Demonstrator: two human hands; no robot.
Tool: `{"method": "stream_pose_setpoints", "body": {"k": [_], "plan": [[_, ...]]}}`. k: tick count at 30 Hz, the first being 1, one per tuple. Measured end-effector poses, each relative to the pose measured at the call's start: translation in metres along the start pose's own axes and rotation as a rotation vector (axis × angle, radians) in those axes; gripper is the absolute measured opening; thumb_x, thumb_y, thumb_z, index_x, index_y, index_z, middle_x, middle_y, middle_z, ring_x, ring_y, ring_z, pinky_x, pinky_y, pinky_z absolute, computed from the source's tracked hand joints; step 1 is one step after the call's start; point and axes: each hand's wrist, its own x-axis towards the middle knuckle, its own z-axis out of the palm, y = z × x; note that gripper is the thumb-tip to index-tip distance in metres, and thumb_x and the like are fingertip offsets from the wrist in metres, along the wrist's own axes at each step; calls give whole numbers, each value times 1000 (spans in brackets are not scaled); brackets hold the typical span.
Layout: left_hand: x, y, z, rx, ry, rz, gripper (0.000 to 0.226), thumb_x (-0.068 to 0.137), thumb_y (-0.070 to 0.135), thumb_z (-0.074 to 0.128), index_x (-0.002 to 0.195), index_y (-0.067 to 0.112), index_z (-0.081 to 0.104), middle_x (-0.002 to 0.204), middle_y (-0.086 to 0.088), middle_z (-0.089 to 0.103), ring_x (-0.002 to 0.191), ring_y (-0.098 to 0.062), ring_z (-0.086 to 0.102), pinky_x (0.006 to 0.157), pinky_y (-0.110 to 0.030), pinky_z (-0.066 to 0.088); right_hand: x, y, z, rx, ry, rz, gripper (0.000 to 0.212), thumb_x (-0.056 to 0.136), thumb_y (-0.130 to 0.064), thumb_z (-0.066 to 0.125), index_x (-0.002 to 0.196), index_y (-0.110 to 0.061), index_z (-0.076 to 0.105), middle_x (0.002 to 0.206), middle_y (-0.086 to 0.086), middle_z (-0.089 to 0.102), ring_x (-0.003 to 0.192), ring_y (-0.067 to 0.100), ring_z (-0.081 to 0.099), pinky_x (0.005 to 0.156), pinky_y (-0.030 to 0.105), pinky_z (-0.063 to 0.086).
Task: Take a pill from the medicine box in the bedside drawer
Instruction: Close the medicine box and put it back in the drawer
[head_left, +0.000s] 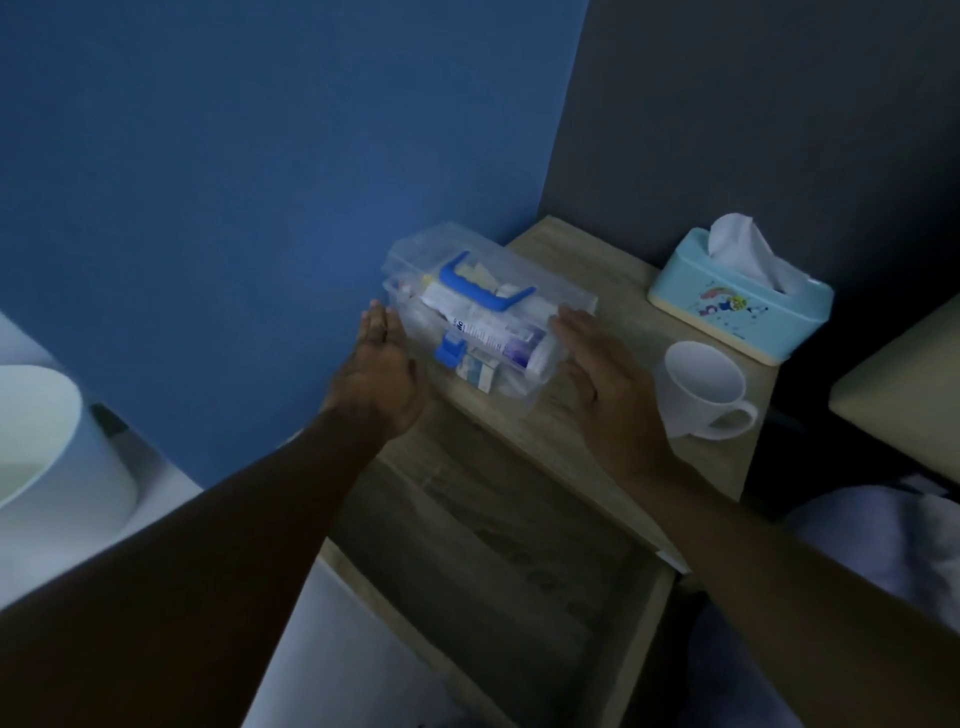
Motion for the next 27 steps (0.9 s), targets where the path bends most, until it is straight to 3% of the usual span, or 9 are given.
{"method": "stream_pose_setpoints", "body": {"k": [5, 8, 10, 16, 20, 22, 27], "plan": [[-5, 10, 3, -145, 59, -48, 58, 95, 21, 44, 148, 0, 29, 155, -20, 31, 143, -33, 29, 114, -38, 27, -6, -8, -3, -108, -72, -6, 40, 103, -12, 47, 142, -6, 50, 150, 11, 48, 145, 18, 38, 119, 38, 34], [-5, 17, 8, -231, 84, -38, 43, 94, 20, 48, 134, 2, 48, 134, -21, 54, 123, -36, 52, 98, -37, 42, 5, -21, -3, -177, -73, -4, 41, 102, -15, 49, 140, -1, 52, 147, 16, 51, 144, 23, 41, 119, 39, 34], [-4, 21, 13, -270, 90, -47, 39, 94, 25, 48, 128, 5, 53, 124, -18, 61, 111, -31, 58, 85, -33, 42, 13, -29, -2, -225, -105, -5, 43, 103, -22, 47, 139, 0, 53, 145, 17, 53, 143, 24, 43, 117, 39, 38], [2, 23, 23, -340, 101, -90, 41, 90, 37, 61, 125, 17, 59, 108, -5, 67, 87, -13, 57, 74, -25, 43, 15, -34, -2, -238, -132, 40, 40, 103, -25, 49, 135, -3, 57, 142, 13, 57, 139, 22, 47, 114, 34, 40], [4, 23, 24, -453, 158, -147, 40, 84, 31, 72, 120, 16, 65, 88, 5, 69, 67, 3, 56, 60, -3, 35, 16, -34, -4, -256, -126, 14, 37, 102, -23, 54, 131, -2, 61, 137, 15, 60, 135, 24, 53, 111, 37, 45], [2, 24, 24, -499, 190, -158, 39, 81, 31, 74, 117, 17, 68, 78, 13, 66, 63, 9, 55, 53, 1, 35, 16, -35, -4, -262, -107, 13, 36, 101, -23, 54, 130, -2, 62, 135, 15, 61, 133, 25, 54, 109, 37, 47], [-6, 21, 24, -580, 301, -107, 37, 79, 19, 77, 115, 16, 68, 74, 14, 60, 66, 4, 57, 58, 3, 41, 14, -37, 0, -279, -58, 16, 34, 100, -23, 56, 126, -2, 65, 131, 15, 64, 130, 25, 58, 107, 36, 49]]}}
